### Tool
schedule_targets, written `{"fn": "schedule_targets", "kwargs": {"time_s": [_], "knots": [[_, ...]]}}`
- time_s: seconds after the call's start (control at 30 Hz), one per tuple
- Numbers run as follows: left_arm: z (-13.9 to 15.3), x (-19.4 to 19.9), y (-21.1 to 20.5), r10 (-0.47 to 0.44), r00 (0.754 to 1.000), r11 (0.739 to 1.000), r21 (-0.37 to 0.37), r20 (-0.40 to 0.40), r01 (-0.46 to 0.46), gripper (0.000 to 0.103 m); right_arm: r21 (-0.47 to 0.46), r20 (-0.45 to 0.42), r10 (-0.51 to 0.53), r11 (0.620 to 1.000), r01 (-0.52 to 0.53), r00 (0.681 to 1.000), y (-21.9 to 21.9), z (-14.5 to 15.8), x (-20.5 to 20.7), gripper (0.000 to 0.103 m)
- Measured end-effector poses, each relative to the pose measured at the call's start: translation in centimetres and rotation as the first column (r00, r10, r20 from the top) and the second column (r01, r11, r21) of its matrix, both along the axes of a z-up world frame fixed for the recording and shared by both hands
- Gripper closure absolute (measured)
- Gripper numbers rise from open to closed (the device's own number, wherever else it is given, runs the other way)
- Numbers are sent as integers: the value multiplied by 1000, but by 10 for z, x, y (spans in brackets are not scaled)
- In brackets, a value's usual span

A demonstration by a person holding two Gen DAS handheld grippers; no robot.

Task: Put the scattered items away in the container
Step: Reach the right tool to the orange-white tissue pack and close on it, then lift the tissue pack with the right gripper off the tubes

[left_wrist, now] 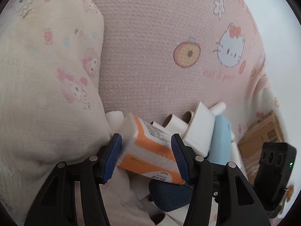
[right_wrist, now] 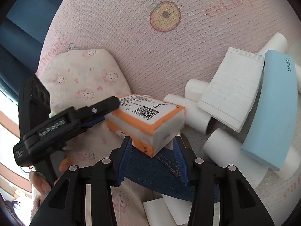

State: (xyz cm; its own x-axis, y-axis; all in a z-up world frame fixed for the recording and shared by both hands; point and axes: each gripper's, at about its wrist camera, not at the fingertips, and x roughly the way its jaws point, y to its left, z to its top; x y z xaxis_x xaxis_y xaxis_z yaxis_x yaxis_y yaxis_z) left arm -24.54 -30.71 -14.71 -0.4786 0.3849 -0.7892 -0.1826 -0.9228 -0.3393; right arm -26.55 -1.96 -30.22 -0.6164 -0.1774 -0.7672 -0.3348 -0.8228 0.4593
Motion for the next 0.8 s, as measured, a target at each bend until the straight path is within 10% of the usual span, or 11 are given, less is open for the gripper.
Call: {"fn": "schedule_targets", "kwargs": {"time_s": [0.8], "knots": [[13, 70, 63, -322, 943, 947, -8, -87, 322, 61, 130, -42, -43, 990, 48, 998, 15, 39, 62, 60]]}}
